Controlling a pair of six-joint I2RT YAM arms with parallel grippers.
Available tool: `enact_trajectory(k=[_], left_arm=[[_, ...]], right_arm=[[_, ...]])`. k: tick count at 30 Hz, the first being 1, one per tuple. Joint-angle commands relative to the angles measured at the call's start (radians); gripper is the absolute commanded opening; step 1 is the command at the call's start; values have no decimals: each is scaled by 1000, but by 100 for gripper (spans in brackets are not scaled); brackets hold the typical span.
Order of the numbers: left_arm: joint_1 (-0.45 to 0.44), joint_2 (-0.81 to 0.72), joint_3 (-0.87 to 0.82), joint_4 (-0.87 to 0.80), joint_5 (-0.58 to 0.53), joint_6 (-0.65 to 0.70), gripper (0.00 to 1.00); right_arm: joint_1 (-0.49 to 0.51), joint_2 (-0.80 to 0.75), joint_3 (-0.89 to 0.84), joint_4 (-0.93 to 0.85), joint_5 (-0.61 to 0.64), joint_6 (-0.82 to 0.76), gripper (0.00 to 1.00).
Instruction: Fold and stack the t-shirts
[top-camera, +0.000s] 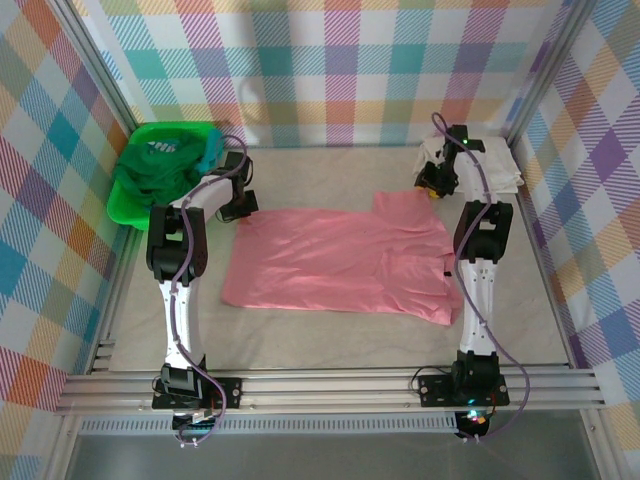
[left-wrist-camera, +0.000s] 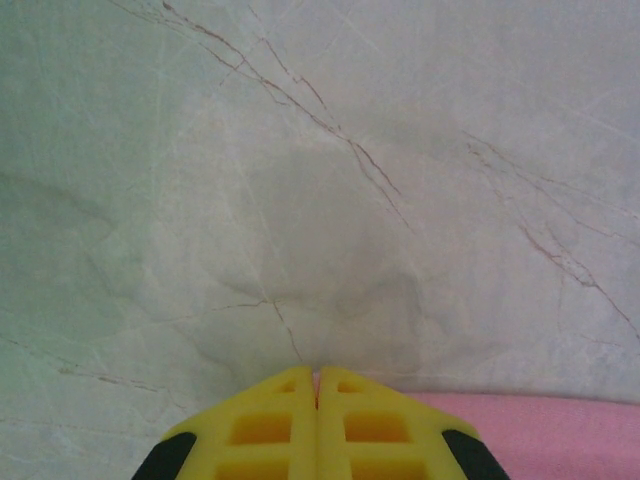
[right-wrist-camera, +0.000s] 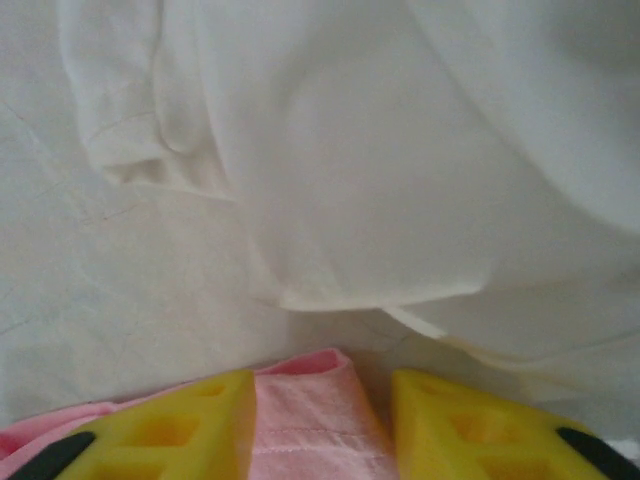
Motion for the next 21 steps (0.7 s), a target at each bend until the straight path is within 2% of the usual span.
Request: enact_trajectory(k=[1, 4, 9, 13, 21], left_arm=[[11, -47, -4, 0, -1, -17, 0], [12, -47, 0, 1, 1, -19, 0], [20, -50, 18, -1, 13, -23, 0], [46, -69, 13, -5, 6, -44, 0], [90, -107, -19, 12, 24, -48, 0]], right_arm=[[17, 50, 40, -6, -44, 14, 31], [21, 48, 40, -9, -28, 28, 15], [33, 27, 42, 0, -37, 23, 0], [51, -41, 28, 48, -33, 11, 0], [68, -175, -38, 269, -76, 2, 0]])
